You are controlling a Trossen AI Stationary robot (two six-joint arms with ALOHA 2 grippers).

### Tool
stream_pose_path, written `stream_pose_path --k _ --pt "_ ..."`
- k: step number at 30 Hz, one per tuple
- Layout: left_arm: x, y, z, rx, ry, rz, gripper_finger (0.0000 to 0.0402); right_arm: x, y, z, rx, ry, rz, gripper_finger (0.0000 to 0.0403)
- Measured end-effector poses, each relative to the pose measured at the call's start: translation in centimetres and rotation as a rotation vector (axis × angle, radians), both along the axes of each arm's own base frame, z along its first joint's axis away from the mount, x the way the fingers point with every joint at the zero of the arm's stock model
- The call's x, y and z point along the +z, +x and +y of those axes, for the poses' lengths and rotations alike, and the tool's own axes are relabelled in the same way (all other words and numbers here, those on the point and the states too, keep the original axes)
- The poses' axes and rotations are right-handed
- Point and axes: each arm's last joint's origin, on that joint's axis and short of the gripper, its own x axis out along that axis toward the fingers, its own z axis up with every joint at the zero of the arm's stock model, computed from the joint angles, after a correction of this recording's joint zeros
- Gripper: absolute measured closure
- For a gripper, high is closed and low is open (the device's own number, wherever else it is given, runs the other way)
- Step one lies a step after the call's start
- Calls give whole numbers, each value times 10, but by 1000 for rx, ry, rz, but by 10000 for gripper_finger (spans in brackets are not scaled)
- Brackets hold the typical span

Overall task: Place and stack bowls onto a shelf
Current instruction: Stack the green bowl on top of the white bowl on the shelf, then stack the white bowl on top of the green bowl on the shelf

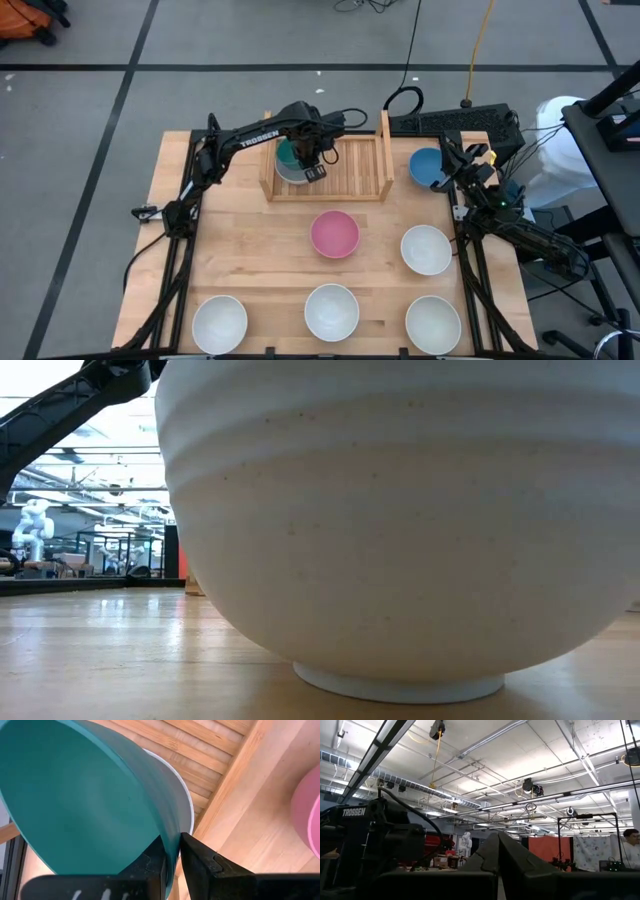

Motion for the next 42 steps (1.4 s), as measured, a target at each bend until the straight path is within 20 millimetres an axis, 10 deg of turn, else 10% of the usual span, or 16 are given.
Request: stream_pose_path --k 16,42 --pt "-52 -10 -4 -24 -86 197 348 0 0 0 0 1 1 403" --pt "2 -11 -5 -28 -7 25 348 0 0 0 27 29 -24 403"
